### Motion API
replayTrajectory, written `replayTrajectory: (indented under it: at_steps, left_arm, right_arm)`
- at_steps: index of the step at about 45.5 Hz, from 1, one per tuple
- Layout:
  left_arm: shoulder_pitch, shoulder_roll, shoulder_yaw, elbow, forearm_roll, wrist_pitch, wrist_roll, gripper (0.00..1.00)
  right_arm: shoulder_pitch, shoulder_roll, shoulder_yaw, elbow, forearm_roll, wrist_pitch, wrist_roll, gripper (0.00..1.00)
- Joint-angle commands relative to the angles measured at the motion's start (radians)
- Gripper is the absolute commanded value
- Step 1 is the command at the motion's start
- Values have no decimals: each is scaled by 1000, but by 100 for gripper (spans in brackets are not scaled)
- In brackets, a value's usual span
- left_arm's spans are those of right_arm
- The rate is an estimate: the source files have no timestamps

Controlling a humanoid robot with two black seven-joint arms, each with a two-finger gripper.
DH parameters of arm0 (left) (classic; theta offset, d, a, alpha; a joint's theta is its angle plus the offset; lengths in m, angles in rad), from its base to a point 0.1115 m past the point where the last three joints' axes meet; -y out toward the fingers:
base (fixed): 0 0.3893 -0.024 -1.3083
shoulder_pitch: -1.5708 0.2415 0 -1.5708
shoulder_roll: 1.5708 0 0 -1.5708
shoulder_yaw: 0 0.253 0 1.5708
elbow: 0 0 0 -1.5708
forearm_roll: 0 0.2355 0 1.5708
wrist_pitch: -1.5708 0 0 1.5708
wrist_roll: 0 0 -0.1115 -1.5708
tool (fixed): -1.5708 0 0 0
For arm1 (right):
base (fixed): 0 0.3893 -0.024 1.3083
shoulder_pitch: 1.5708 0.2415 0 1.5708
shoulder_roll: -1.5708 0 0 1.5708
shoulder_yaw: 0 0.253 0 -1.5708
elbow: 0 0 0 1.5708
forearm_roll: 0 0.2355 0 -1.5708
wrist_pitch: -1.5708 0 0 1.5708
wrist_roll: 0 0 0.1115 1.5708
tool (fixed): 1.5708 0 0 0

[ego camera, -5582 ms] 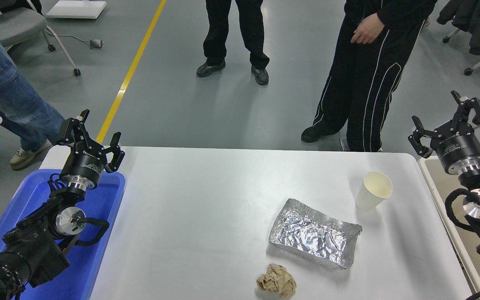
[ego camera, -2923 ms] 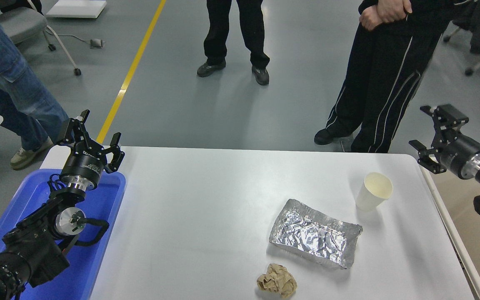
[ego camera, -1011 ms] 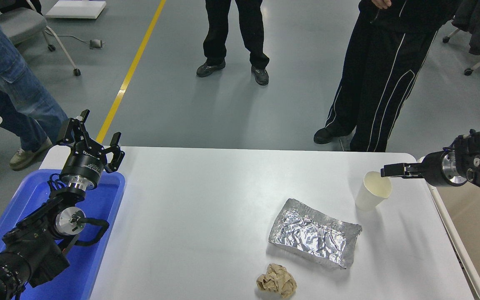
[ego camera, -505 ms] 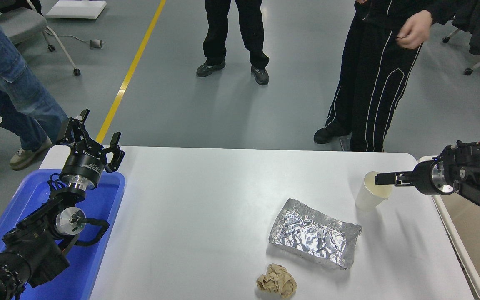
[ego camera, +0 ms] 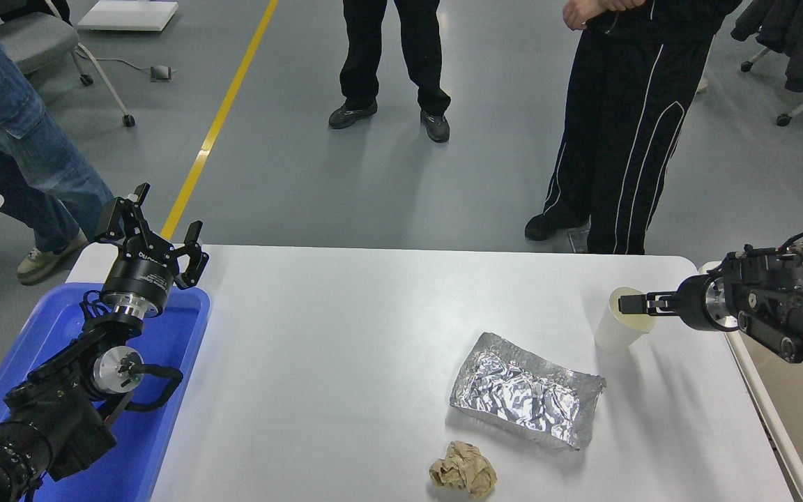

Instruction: Dispose of the paper cup in the dustbin

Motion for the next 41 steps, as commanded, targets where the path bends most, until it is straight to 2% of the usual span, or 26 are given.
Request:
replayTrajectory:
  at_steps: [1, 5, 8, 41]
  left_arm:
    - [0, 0, 0, 0, 0, 0, 0, 100]
    - [0, 0, 0, 0, 0, 0, 0, 100]
    - [0, 0, 0, 0, 1, 0, 0, 100]
    - [0, 0, 0, 0, 1, 0, 0, 100]
  right_arm:
    - [-18, 7, -3, -10, -1, -3, 1, 45]
    - [-19, 7, -5, -11, -1, 0, 1, 23]
    - [-19, 7, -3, -11, 0, 8, -1, 0]
    - [-10, 0, 17, -8, 18, 6, 1, 0]
